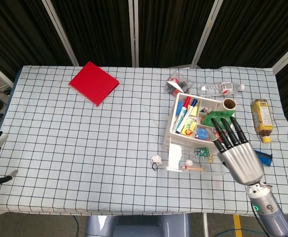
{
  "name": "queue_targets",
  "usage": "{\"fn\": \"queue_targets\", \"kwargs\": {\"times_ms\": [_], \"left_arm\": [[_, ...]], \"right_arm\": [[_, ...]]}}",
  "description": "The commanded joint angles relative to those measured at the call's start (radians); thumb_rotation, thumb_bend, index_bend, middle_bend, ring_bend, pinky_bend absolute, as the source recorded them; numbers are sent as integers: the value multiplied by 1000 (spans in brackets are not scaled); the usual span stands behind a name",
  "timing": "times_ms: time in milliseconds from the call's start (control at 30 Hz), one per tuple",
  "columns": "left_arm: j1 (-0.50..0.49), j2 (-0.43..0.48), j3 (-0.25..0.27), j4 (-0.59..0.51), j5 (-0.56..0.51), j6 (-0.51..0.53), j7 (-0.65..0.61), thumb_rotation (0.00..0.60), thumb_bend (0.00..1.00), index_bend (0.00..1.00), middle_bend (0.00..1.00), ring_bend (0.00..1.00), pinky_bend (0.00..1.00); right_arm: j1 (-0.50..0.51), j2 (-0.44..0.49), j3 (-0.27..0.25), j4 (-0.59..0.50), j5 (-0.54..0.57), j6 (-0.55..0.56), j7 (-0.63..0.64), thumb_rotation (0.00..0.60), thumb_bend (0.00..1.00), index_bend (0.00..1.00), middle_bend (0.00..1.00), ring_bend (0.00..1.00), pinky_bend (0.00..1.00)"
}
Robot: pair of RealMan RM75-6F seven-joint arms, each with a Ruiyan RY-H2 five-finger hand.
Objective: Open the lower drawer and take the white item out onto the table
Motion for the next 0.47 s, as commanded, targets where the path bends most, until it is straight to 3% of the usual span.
{"fn": "queue_targets", "kwargs": {"times_ms": [33,233,467], "left_arm": [[1,-7,3,7,5,1,5,600,122,0,0,0,0],[6,-19,9,21,11,7,11,600,122,0,0,0,0],[13,-27,9,45,8,16,-4,600,123,0,0,0,0]], "right_arm": [[-92,-27,-36,140,48,90,204,600,83,0,0,0,0],[-154,-73,-38,280,69,149,349,600,79,0,0,0,0],[-206,-103,-43,343,120,146,428,600,79,0,0,0,0]]}}
